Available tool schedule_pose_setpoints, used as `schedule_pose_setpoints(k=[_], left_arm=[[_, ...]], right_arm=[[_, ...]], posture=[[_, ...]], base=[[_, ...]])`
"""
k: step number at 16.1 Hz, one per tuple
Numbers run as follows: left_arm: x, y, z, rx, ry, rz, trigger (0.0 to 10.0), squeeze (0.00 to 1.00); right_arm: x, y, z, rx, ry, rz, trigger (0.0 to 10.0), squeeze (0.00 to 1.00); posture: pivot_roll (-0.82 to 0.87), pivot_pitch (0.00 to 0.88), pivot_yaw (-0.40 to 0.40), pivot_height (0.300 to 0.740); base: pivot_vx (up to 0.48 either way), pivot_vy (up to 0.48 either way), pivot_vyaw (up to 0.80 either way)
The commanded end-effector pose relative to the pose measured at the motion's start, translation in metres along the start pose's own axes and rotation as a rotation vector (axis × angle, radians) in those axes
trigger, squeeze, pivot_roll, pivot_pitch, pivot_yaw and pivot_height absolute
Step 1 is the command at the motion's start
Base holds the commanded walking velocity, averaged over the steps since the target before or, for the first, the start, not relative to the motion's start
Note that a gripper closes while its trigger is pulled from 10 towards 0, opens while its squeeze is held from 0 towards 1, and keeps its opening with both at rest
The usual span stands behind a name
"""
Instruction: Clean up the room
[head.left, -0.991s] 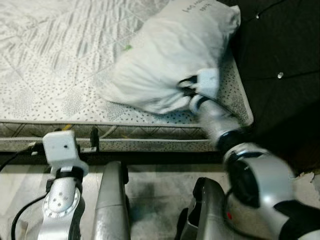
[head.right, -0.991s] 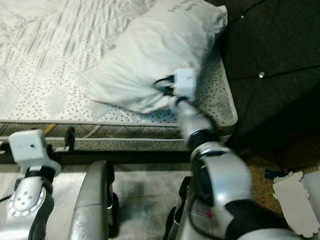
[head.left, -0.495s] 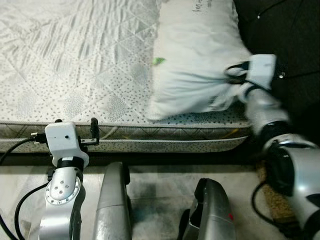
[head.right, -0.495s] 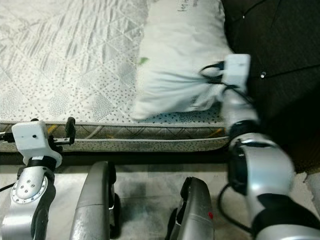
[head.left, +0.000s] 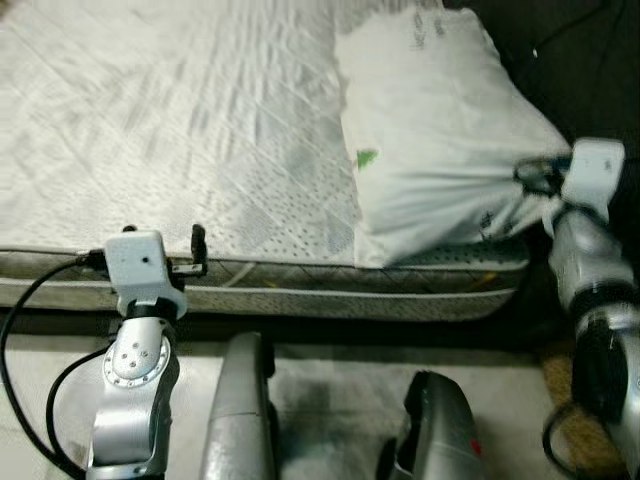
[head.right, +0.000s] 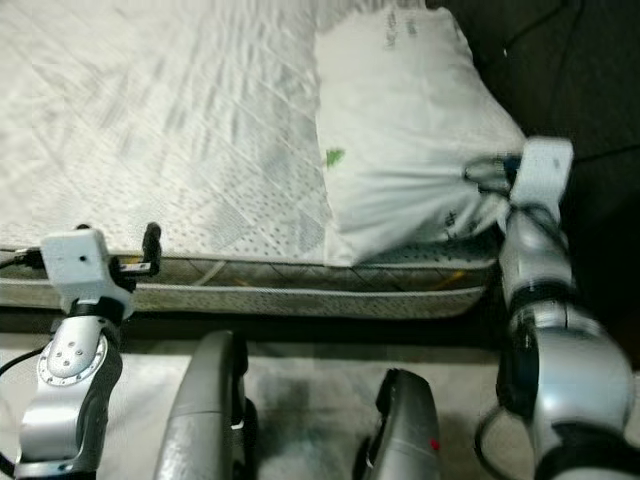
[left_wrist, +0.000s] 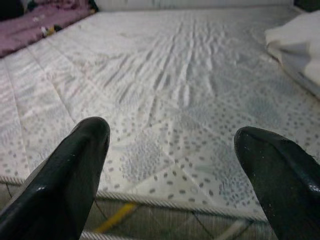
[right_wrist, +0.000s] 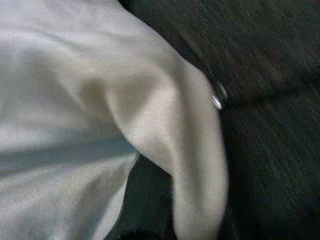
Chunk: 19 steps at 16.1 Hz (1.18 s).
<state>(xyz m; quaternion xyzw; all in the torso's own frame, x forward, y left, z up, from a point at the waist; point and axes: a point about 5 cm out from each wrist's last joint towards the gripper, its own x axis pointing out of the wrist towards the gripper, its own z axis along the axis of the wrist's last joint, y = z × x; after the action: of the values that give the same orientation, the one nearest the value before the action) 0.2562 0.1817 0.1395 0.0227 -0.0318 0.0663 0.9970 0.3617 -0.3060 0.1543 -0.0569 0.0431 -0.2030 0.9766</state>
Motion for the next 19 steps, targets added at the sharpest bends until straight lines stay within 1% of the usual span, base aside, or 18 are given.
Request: schedule_pose_setpoints(k=[1,2,3,4,6,7,9,10,12,14,15,16,17,18,19], left_arm=[[0.000,0.000,-0.004,0.005,0.010,-0.010,10.0,0.00],[0.001,-0.001,-0.004,0.004,0.012,-0.019,10.0,0.00],[0.004,-0.003,-0.004,0.004,0.013,-0.031,10.0,0.00],[0.005,-0.004,-0.005,0.004,0.010,-0.036,10.0,0.00],[0.008,-0.005,-0.005,0.004,0.004,-0.038,10.0,0.00],[0.009,-0.005,-0.005,0.003,-0.001,-0.037,10.0,0.00],[0.009,-0.005,-0.006,0.002,-0.004,-0.034,10.0,0.00],[0.008,-0.005,-0.007,0.002,-0.004,-0.029,10.0,0.00],[0.007,-0.005,-0.008,0.000,-0.004,-0.025,10.0,0.00],[0.006,-0.003,-0.008,0.002,-0.006,-0.015,10.0,0.00],[0.007,-0.003,-0.009,0.002,-0.006,-0.013,10.0,0.00],[0.007,-0.003,-0.009,0.001,-0.006,-0.009,10.0,0.00],[0.007,-0.003,-0.009,-0.001,-0.006,-0.007,10.0,0.00],[0.008,-0.004,-0.009,-0.001,-0.007,-0.006,10.0,0.00],[0.008,-0.004,-0.009,-0.003,-0.007,-0.006,10.0,0.00]], right_arm=[[0.000,-0.011,0.008,0.041,-0.062,-0.064,0.0,0.00],[-0.005,-0.009,0.000,0.038,-0.068,-0.058,0.0,0.00],[-0.013,-0.002,-0.013,0.049,-0.070,-0.044,0.0,0.00],[-0.018,0.004,-0.020,0.062,-0.068,-0.036,0.0,0.00],[-0.031,0.022,-0.032,0.077,-0.069,0.011,0.0,0.00],[-0.048,0.050,-0.040,0.084,-0.082,0.110,0.0,0.00],[-0.064,0.071,-0.043,0.084,-0.092,0.196,0.0,0.00],[-0.081,0.092,-0.049,0.092,-0.076,0.277,0.0,0.00],[-0.092,0.105,-0.052,0.110,-0.054,0.318,0.0,0.00],[-0.083,0.106,-0.044,0.102,-0.034,0.319,0.0,0.00],[-0.075,0.105,-0.040,0.094,-0.022,0.322,0.0,0.00],[-0.055,0.101,-0.028,0.101,-0.002,0.313,0.0,0.00],[-0.035,0.096,-0.009,0.087,-0.002,0.325,0.0,0.00],[-0.031,0.094,-0.005,0.086,-0.010,0.324,0.0,0.00],[-0.020,0.088,0.009,0.064,-0.020,0.319,0.0,0.00]], posture=[[0.13,0.024,0.006,0.571],[0.13,0.023,0.011,0.571],[0.12,0.015,0.019,0.571],[0.12,0.014,0.019,0.571],[0.12,0.010,0.016,0.571],[0.12,0.007,0.012,0.571],[0.12,0.008,0.002,0.571],[0.13,0.008,-0.005,0.571],[0.13,0.009,-0.009,0.571],[0.14,0.010,-0.013,0.571],[0.14,0.011,-0.015,0.571],[0.14,0.012,-0.017,0.571],[0.14,0.011,-0.018,0.571],[0.14,0.011,-0.018,0.571],[0.14,0.010,-0.019,0.571]], base=[[0.000,0.000,0.00],[0.000,0.000,0.00],[0.000,0.000,0.00],[0.000,0.000,0.00],[0.000,0.000,0.00],[0.000,0.000,0.00],[0.000,0.000,0.00],[0.000,0.000,0.00],[0.000,0.000,0.00],[0.000,0.000,0.00],[0.000,0.000,0.00],[0.000,0.000,0.00],[0.000,0.000,0.00],[0.000,0.000,0.00],[0.000,0.000,0.00]])
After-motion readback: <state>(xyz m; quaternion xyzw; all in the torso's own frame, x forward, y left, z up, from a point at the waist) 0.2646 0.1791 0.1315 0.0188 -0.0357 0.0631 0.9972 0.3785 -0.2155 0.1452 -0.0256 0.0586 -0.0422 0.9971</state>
